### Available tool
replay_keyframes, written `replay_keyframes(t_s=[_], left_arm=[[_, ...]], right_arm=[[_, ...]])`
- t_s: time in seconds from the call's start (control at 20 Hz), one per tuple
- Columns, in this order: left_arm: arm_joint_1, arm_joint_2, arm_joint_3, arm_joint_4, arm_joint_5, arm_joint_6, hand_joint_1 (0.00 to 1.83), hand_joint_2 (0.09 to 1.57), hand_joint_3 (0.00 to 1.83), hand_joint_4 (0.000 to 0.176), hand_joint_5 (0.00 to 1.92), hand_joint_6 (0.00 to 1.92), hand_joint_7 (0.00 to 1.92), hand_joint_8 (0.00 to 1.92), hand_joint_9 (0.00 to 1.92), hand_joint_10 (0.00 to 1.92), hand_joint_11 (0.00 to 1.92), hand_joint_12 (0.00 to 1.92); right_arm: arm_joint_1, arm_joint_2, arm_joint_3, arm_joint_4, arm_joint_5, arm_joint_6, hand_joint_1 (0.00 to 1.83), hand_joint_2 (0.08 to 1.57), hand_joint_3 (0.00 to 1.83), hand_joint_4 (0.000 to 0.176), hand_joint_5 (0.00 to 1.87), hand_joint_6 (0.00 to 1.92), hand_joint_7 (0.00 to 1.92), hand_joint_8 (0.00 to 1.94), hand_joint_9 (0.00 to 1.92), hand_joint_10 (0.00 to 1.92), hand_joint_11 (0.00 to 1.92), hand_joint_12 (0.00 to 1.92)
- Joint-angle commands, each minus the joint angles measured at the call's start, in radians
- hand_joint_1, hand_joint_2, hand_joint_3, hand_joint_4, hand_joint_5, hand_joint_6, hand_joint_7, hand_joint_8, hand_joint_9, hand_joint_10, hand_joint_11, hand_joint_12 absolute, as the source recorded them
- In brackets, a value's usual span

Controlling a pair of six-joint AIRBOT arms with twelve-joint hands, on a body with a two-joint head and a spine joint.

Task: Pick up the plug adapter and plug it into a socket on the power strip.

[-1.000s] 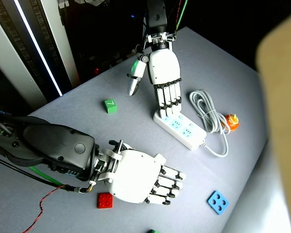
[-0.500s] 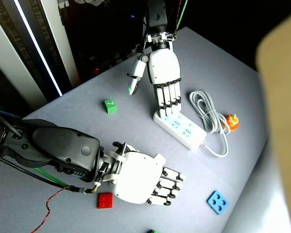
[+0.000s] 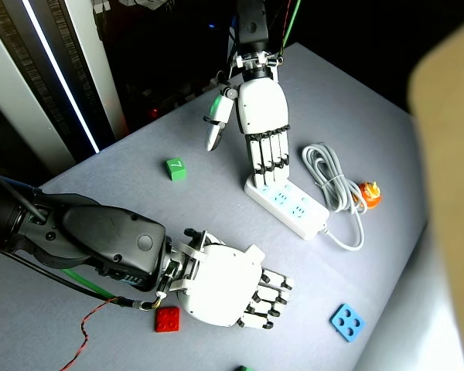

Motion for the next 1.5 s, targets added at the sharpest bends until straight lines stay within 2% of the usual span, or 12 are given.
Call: replay_keyframes(t_s=[0.0,0.55,0.7,0.8,0.95,1.0,1.05,1.15,1.2,1.25,1.35,1.45], left_arm=[[0.005,-0.007,0.004,-0.001,0.011,0.002,0.0,1.18,0.0,0.0,0.0,0.0,0.0,0.0,0.0,0.0,0.0,0.0],[0.002,-0.008,0.006,-0.004,0.012,0.002,0.0,1.18,0.0,0.0,0.02,0.01,0.01,0.0,0.0,0.0,0.0,0.0],[0.0,-0.008,0.009,-0.005,0.011,0.002,0.0,1.18,0.0,0.0,0.01,0.0,0.0,0.0,0.0,0.0,0.0,0.0],[-0.001,-0.008,0.009,-0.007,0.011,0.002,0.0,1.18,0.0,0.0,0.01,0.0,0.01,0.0,0.0,0.0,0.0,0.0],[-0.001,-0.008,0.009,-0.007,0.012,0.002,0.0,1.18,0.0,0.0,0.03,0.01,0.01,0.0,0.0,0.0,0.0,0.0],[-0.002,-0.008,0.009,-0.007,0.012,0.002,0.0,1.19,0.0,0.0,0.02,0.01,0.02,0.01,0.0,0.0,0.0,0.0],[-0.002,-0.008,0.009,-0.007,0.012,0.002,0.0,1.19,0.0,0.0,0.02,0.01,0.02,0.01,0.0,0.0,0.0,0.0],[-0.003,-0.008,0.009,-0.007,0.012,0.002,0.0,1.19,0.0,0.0,0.02,0.01,0.02,0.01,0.0,0.0,0.0,0.0],[-0.003,-0.008,0.009,-0.007,0.012,0.002,0.0,1.18,0.0,0.0,0.03,0.01,0.02,0.01,0.0,0.0,0.0,0.0],[-0.003,-0.008,0.01,-0.007,0.012,0.002,0.0,1.18,0.0,0.0,0.03,0.0,0.02,0.0,0.0,0.0,0.0,0.0],[-0.003,-0.008,0.011,-0.007,0.012,0.002,0.0,1.18,0.0,0.0,0.02,0.0,0.0,0.0,0.0,0.0,0.0,0.0],[-0.004,-0.008,0.011,-0.007,0.013,0.002,0.0,1.18,0.0,0.0,0.01,0.0,0.0,0.0,0.0,0.0,0.0,0.0]], right_arm=[[0.012,0.0,0.005,-0.001,-0.002,0.002,1.28,1.04,0.0,0.0,0.2,0.0,0.18,0.0,0.19,0.0,0.0,0.76],[0.022,-0.015,0.02,-0.001,-0.001,0.001,1.28,1.03,0.0,0.0,0.22,0.0,0.2,0.0,0.2,0.0,0.0,0.83],[0.023,-0.015,0.021,-0.001,0.0,-0.001,1.22,1.1,0.01,0.0,0.27,0.01,0.27,0.01,0.25,0.01,0.0,0.81],[0.024,-0.014,0.021,-0.001,0.001,-0.002,1.24,1.1,0.0,0.0,0.46,0.02,0.48,0.01,0.44,0.03,0.04,0.96],[0.026,-0.015,0.023,-0.001,0.004,-0.002,1.23,1.12,0.0,0.0,0.7,0.02,0.78,0.02,0.73,0.05,0.18,1.09],[0.025,-0.015,0.023,-0.001,0.004,-0.003,1.32,1.13,0.0,0.0,0.82,0.01,0.92,0.83,0.87,0.06,0.28,1.1],[0.024,-0.015,0.023,-0.001,0.005,-0.004,1.34,1.14,0.0,0.0,0.85,0.01,0.91,1.07,0.9,0.05,0.29,1.12],[0.022,-0.015,0.023,-0.001,0.005,-0.004,1.34,1.14,0.0,0.0,0.85,0.01,0.91,1.07,0.9,0.05,0.29,1.12],[0.02,-0.014,0.023,-0.001,0.005,-0.004,1.36,1.14,0.0,0.0,0.89,0.73,1.0,1.01,0.84,1.04,0.4,1.22],[0.018,-0.014,0.022,-0.001,0.005,-0.004,1.26,1.12,0.0,0.0,0.94,0.85,1.01,1.08,0.82,0.94,0.46,1.3],[0.017,-0.012,0.022,-0.001,0.002,-0.006,1.25,1.11,0.0,0.0,0.95,0.87,1.05,1.03,0.92,0.72,0.46,1.32],[0.017,-0.006,0.019,-0.001,-0.025,-0.043,1.25,1.11,0.0,0.0,0.96,0.87,1.04,1.05,0.91,0.7,0.45,1.31]])
